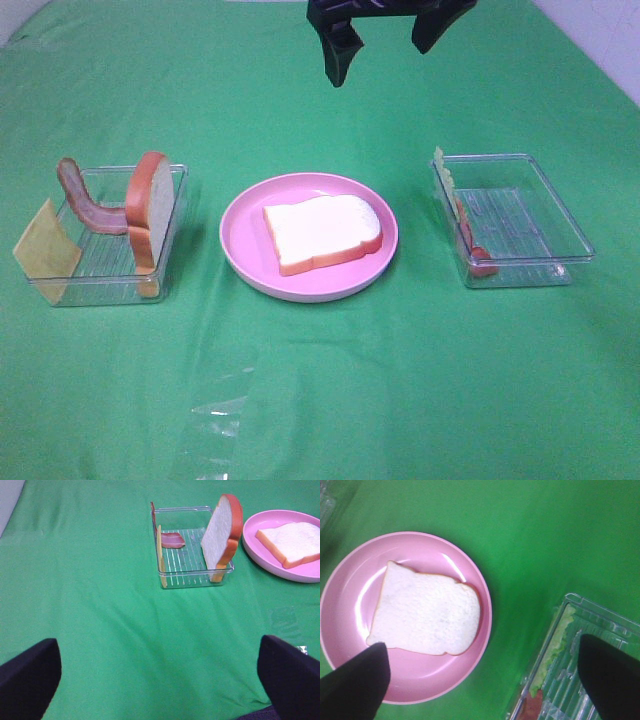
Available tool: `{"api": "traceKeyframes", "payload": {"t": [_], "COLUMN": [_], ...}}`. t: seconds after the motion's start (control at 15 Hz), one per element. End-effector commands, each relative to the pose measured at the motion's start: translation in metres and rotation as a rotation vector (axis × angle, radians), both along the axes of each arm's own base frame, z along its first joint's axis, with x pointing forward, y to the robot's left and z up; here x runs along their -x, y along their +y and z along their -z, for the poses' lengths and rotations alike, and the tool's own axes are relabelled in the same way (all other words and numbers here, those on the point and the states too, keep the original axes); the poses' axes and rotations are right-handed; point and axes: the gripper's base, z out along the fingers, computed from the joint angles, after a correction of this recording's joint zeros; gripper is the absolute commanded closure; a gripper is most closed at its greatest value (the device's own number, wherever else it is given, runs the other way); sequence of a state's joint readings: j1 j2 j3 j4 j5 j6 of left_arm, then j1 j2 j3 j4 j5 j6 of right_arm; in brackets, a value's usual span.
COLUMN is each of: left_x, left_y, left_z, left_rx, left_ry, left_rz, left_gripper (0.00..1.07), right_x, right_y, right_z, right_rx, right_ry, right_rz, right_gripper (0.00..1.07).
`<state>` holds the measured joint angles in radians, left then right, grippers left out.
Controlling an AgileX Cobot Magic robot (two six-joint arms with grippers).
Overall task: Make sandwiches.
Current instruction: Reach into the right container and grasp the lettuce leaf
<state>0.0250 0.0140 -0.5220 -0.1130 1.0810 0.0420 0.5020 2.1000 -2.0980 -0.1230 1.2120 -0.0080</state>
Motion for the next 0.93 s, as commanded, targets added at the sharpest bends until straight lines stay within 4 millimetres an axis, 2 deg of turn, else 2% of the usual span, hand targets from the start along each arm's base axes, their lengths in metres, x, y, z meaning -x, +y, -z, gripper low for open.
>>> {"api": "traceKeyframes", "payload": {"t": [0.07, 0.33, 0.47, 0.53, 0.73, 0.93], "left_x": [-0.001, -0.001, -0.001, -0.001, -0.001, -0.001], "left_y": [0.000, 0.000, 0.000, 0.000, 0.000, 0.000], "left_z": [0.001, 0.001, 0.001, 0.001, 0.001, 0.001], "left_rx": [0.005, 0.005, 0.005, 0.005, 0.005, 0.005], "left_ry": [0.000, 0.000, 0.000, 0.000, 0.000, 0.000], "left_rz": [0.003, 0.003, 0.003, 0.003, 0.003, 0.003], "left_gripper": [0.07, 0.07, 0.07, 0.07, 0.07, 0.07], "right_x": [-0.013, -0.030, -0.034, -0.039, -0.042, -0.043], "right_y": [-0.027, -0.067, -0.066, -0.062, -0.064, -0.065], "right_z": [0.020, 0.068, 0.093, 0.114, 0.126, 0.128], "right_rx": [0.036, 0.050, 0.073, 0.069, 0.105, 0.115], "right_ry": [0.078, 0.208, 0.254, 0.279, 0.281, 0.270], "right_rz": [0.095, 0.227, 0.227, 0.226, 0.239, 0.257], "right_gripper": [0.09, 0.09, 0.09, 0.09, 0.09, 0.09]}}
